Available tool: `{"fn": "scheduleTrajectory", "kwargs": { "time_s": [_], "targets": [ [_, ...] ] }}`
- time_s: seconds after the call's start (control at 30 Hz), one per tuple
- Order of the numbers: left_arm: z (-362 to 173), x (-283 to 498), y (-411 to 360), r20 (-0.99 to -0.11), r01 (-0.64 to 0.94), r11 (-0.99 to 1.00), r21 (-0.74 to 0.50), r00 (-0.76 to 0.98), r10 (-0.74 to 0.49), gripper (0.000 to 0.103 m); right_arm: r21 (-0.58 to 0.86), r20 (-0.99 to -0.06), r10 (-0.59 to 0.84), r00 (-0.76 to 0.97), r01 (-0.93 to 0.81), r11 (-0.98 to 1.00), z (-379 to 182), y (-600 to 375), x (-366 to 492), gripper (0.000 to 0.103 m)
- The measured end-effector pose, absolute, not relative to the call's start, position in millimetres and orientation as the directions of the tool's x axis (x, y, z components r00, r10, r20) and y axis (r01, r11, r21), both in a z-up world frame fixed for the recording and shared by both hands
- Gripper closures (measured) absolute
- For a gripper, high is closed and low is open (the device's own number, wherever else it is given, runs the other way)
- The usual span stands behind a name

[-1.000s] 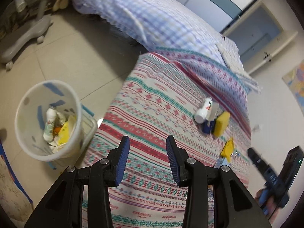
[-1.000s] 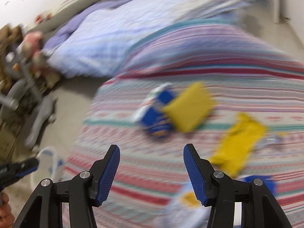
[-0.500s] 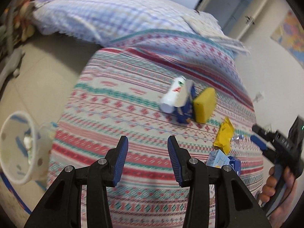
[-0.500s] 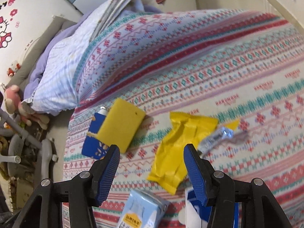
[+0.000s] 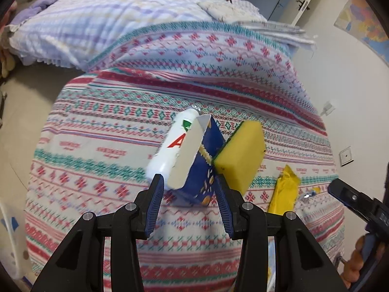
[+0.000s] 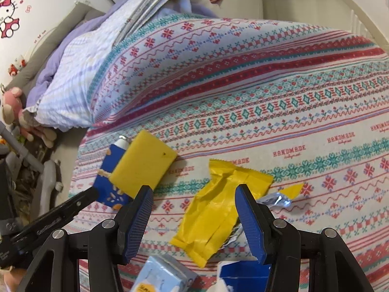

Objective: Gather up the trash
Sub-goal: 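Return to the bed and grasp blue biscuit box with right gripper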

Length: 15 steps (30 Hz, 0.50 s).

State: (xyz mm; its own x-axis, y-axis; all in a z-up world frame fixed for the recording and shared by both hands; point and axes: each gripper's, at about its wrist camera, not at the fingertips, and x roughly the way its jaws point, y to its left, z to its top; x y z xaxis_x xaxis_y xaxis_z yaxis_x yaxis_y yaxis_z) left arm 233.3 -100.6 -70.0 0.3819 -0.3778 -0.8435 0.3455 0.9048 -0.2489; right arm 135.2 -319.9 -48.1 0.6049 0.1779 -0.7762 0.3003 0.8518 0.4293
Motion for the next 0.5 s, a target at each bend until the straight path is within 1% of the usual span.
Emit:
{"fn": "scheduleTrajectory", "kwargs": {
  "time_s": [0.07, 0.1, 0.13, 0.2, 0.23, 0.33, 0.5],
  "targets": [
    [-78, 237, -106, -0.848, 0.338, 0.91, -0.239, 0.385, -0.365, 0.058, 0.421, -0.783, 0.176, 0.596, 0.3, 0.856, -52, -321, 139, 0.042],
    [-81, 239, -108, -0.85, 0.332, 0.913, -0.238, 0.384, -0.362, 0.064, 0.418, -0.786, 0.177, 0.592, 0.298, 0.858, -54, -320, 141, 0.042],
    [-83, 239, -109, -0.85, 0.332, 0.912, -0.239, 0.383, -0.362, 0.079, 0.415, -0.789, 0.178, 0.588, 0.298, 0.86, -57, -320, 143, 0.042],
    [-86, 239, -109, -0.848, 0.337, 0.911, -0.239, 0.384, -0.365, 0.081, 0.418, -0.798, 0.193, 0.57, 0.295, 0.859, -64, -318, 147, 0.042],
    [-85, 237, -108, -0.847, 0.341, 0.911, -0.233, 0.388, -0.362, 0.094, 0.425, -0.8, 0.203, 0.564, 0.295, 0.856, -67, -318, 148, 0.042],
    [-83, 233, -104, -0.847, 0.35, 0.903, -0.25, 0.374, -0.379, 0.098, 0.449, -0.801, 0.222, 0.557, 0.312, 0.837, -74, -322, 147, 0.042],
    [-81, 226, -97, -0.837, 0.346, 0.889, -0.299, 0.352, -0.418, 0.099, 0.463, -0.797, 0.215, 0.565, 0.342, 0.818, -75, -330, 141, 0.042]
  ]
}}
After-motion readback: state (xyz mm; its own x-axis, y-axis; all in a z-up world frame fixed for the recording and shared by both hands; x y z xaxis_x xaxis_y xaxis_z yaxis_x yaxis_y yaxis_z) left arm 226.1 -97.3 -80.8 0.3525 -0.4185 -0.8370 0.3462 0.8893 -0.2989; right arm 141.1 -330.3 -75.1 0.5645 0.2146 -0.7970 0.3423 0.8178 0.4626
